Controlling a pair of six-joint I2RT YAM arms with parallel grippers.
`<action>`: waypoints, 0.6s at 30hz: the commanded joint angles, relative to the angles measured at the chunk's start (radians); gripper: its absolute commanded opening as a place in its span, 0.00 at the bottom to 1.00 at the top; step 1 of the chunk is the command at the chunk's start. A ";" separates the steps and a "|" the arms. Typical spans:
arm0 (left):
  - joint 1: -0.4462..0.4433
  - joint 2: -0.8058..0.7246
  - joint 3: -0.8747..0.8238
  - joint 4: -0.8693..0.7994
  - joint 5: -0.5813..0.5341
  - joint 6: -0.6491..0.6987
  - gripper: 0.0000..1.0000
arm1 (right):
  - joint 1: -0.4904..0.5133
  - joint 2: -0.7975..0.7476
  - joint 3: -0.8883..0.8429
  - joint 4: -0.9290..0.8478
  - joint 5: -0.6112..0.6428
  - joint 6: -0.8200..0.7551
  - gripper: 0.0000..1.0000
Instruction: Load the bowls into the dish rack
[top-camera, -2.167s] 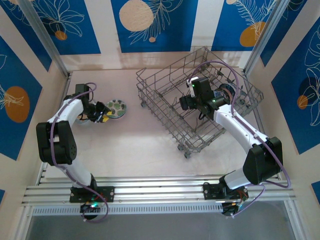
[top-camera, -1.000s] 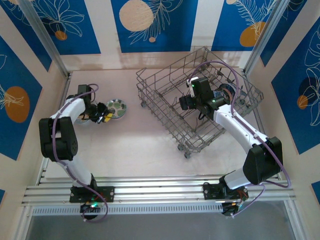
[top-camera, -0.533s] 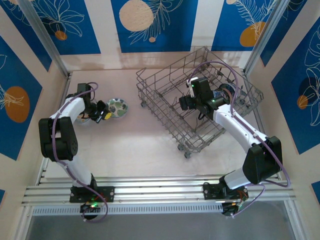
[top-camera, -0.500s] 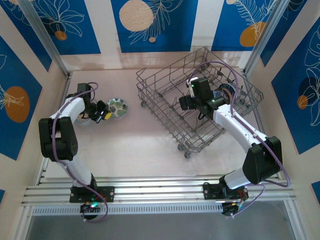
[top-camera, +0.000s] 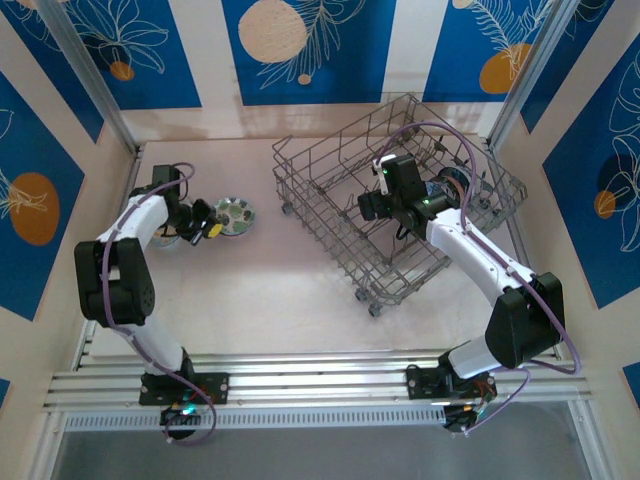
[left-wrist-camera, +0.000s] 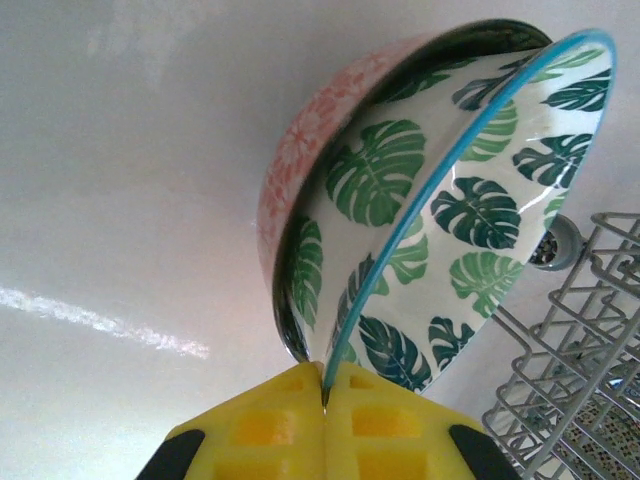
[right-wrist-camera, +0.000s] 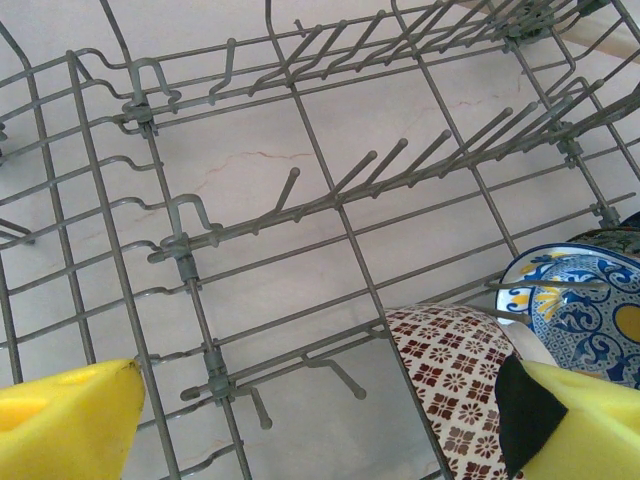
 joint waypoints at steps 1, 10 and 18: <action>-0.013 -0.040 0.022 -0.043 0.023 0.012 0.03 | 0.010 0.000 0.027 0.000 -0.020 0.018 0.92; -0.015 -0.021 0.022 -0.075 -0.027 0.039 0.10 | 0.012 0.006 0.029 0.000 -0.022 0.019 0.92; -0.019 -0.002 0.044 -0.080 -0.041 0.043 0.17 | 0.013 0.010 0.035 0.000 -0.024 0.018 0.92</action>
